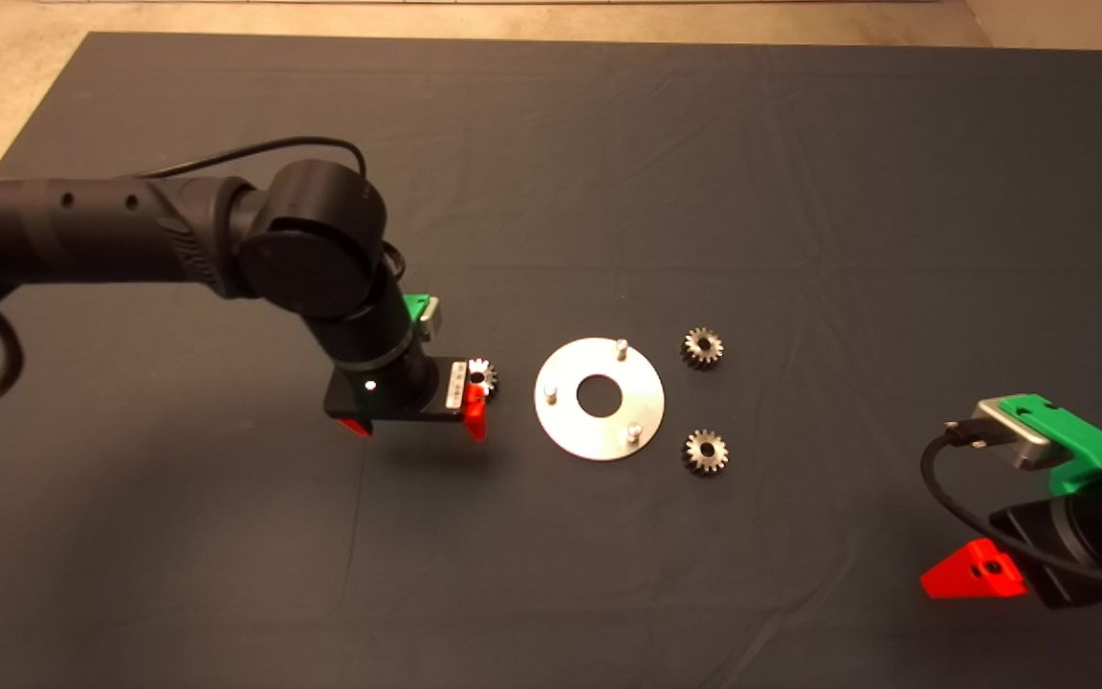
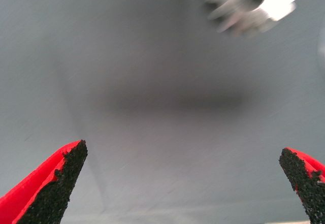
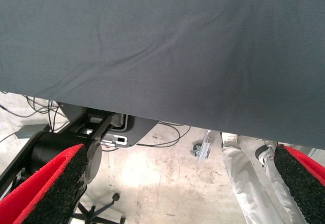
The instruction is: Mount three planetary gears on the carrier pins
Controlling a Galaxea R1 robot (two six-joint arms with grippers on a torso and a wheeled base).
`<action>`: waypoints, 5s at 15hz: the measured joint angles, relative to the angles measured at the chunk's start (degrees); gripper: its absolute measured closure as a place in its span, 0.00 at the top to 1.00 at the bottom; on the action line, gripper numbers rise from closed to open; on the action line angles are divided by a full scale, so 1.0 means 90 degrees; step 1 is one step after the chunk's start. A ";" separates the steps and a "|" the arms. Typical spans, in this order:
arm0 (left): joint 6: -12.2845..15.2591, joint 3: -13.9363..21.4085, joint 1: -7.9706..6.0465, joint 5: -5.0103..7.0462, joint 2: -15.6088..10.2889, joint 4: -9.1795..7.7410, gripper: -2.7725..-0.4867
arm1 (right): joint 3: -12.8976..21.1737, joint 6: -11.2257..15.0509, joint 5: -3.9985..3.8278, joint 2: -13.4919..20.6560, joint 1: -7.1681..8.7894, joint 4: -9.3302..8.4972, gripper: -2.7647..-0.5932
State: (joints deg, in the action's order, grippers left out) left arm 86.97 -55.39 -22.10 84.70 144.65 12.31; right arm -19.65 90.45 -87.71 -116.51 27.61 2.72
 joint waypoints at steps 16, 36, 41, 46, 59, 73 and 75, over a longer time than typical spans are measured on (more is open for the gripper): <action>-0.1068 -0.1324 0.0242 -0.0037 0.1067 0.0016 0.99 | 0.0000 0.0001 0.0000 -0.0015 -0.0015 -0.0005 0.99; -0.1888 -0.2089 0.0410 -0.0049 0.1060 0.0024 0.99 | 0.0000 0.0001 0.0004 -0.0015 -0.0051 -0.0009 0.99; -0.1891 -0.2142 0.0410 -0.0054 0.1072 0.0028 0.99 | 0.0000 0.0001 0.0001 -0.0015 -0.0051 -0.0012 0.99; -0.1937 -0.2288 0.0410 -0.0088 0.1109 0.0031 0.99 | 0.0000 0.0001 -0.0002 -0.0015 -0.0138 -0.0018 0.99; -0.2212 -0.2559 0.0315 -0.0090 0.1213 -0.0008 0.99 | 0.0000 0.0000 0.0000 -0.0015 -0.0143 -0.0020 0.99; -0.2216 -0.2582 0.0306 -0.0086 0.1334 -0.0008 0.96 | 0.0000 0.0000 0.0001 -0.0016 -0.0144 -0.0020 0.99; -0.2216 -0.2582 0.0306 -0.0088 0.1334 -0.0005 0.90 | 0.0000 0.0000 0.0001 -0.0015 -0.0144 -0.0020 0.99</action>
State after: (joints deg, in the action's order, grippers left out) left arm 67.02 -78.63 -19.35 83.91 156.65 12.26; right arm -19.65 90.45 -87.70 -116.64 26.32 2.54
